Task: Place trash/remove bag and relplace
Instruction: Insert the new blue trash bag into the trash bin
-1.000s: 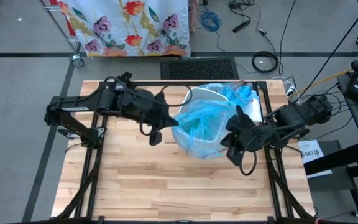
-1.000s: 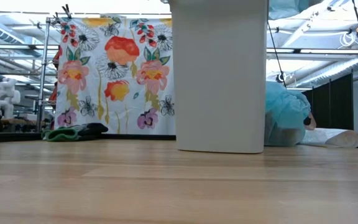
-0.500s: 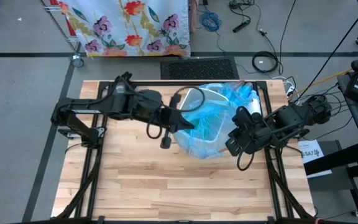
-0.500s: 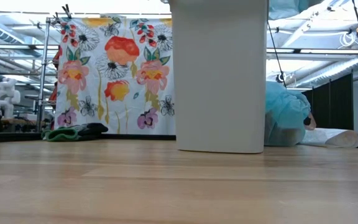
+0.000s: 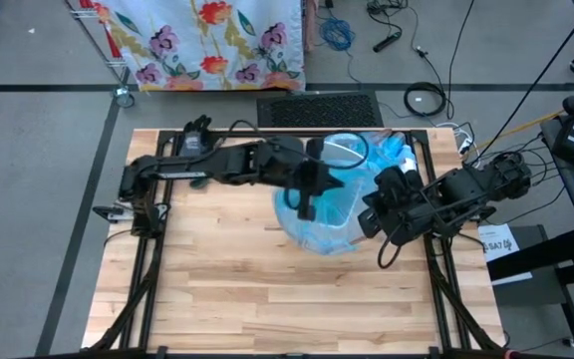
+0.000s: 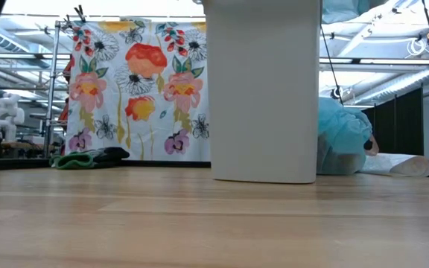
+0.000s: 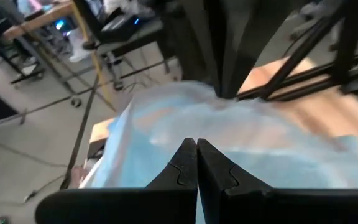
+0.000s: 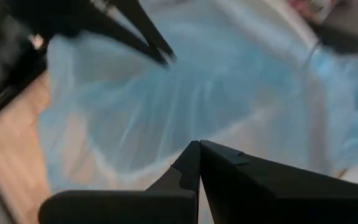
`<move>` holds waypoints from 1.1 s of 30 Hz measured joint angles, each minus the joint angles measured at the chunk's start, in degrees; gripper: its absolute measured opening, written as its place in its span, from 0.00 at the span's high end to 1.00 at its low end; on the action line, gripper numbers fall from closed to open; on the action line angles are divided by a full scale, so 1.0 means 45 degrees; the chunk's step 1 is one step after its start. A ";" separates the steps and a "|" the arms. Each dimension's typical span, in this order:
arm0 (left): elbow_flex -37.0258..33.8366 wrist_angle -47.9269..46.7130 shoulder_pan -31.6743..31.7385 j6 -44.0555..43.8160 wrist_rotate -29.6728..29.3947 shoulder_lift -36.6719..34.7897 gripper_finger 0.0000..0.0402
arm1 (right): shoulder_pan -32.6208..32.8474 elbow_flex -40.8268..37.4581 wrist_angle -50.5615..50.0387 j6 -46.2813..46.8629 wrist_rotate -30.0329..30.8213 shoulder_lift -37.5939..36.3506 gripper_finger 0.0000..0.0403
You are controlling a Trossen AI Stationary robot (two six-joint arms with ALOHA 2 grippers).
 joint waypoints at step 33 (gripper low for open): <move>0.0395 -0.3804 0.2024 0.0930 -0.6535 0.0601 1.00 | -0.5655 -0.1078 0.0274 -0.4021 -0.0962 -0.0058 1.00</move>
